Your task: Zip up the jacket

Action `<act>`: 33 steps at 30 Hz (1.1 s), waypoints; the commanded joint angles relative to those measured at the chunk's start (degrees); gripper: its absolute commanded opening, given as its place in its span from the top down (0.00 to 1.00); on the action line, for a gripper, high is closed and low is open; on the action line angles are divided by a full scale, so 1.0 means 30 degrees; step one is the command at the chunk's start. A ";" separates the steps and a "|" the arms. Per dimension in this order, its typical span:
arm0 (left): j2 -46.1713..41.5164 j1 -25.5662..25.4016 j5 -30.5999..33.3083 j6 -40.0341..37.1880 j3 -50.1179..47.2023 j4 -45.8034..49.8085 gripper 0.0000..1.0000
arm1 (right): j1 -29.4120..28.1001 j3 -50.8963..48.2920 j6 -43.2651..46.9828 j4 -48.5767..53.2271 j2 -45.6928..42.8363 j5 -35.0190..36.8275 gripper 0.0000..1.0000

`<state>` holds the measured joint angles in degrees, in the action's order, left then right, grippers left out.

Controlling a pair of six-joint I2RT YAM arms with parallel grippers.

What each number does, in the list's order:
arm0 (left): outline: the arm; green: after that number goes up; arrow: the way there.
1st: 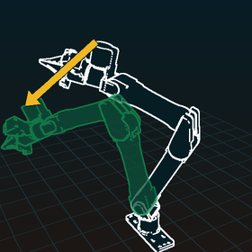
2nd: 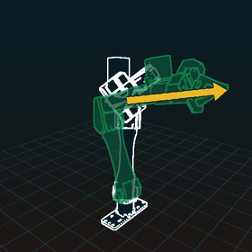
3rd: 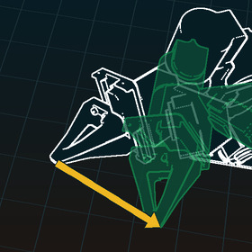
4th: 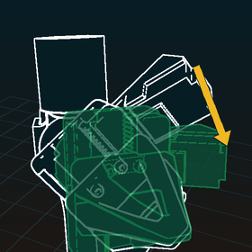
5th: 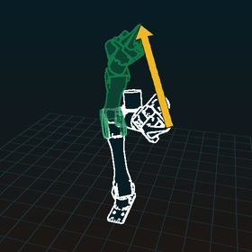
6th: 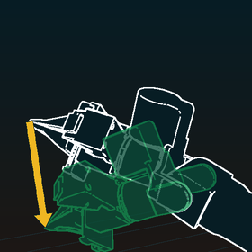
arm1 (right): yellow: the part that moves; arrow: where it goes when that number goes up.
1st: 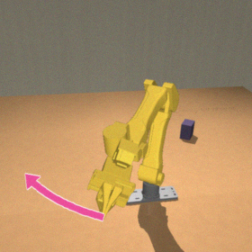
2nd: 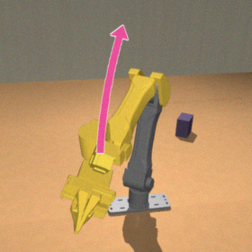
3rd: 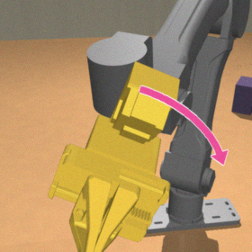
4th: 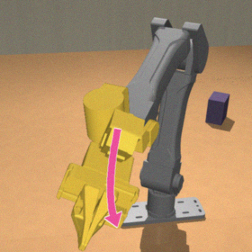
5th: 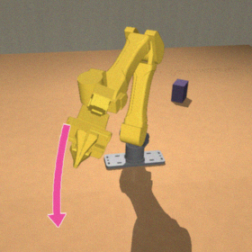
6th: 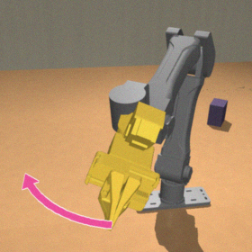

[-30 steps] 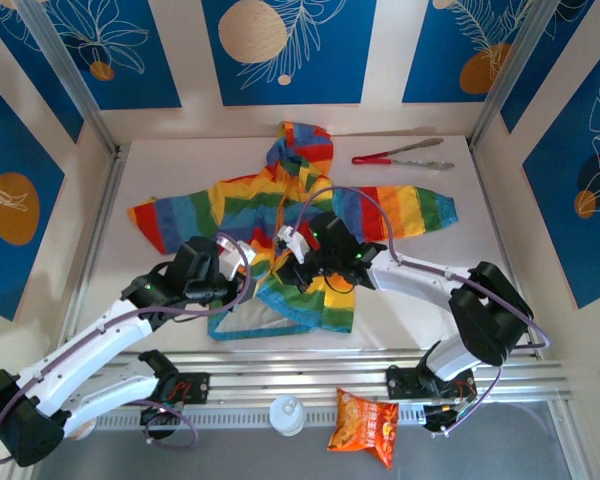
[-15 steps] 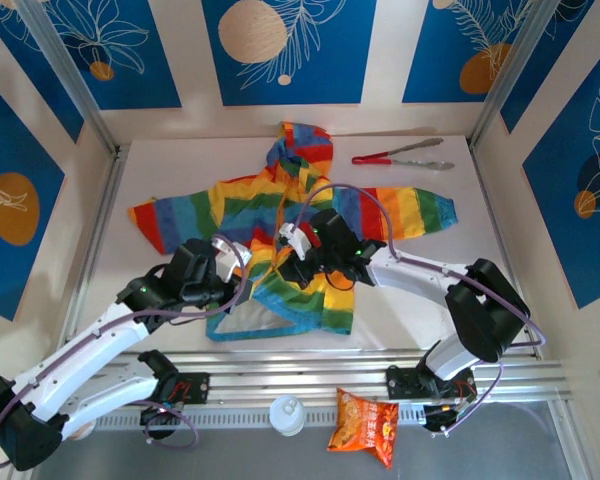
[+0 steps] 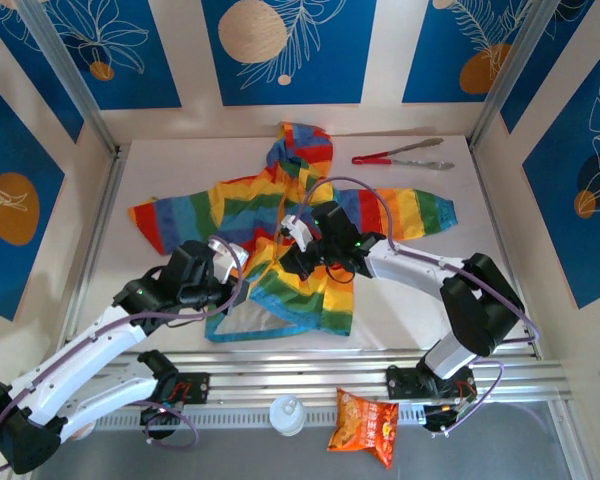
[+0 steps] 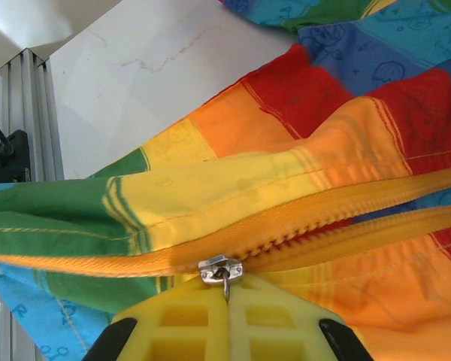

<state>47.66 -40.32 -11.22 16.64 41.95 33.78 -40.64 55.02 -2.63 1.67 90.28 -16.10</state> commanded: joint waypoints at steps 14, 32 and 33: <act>-0.0524 -0.0105 0.0138 0.0392 0.0312 0.1850 1.00 | 0.1565 0.2455 0.0395 0.0970 0.1640 -0.0172 1.00; -0.0733 -0.0121 0.0284 0.0591 0.0180 0.2096 1.00 | 0.2266 0.4721 0.0528 0.1914 0.3411 -0.0201 1.00; -0.0736 -0.0117 0.0286 0.0581 0.0166 0.2114 1.00 | 0.2319 0.4846 0.0555 0.1926 0.3499 -0.0201 1.00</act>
<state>46.44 -40.29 -9.54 17.72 41.95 35.42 -35.64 67.13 -1.74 7.38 99.68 -18.85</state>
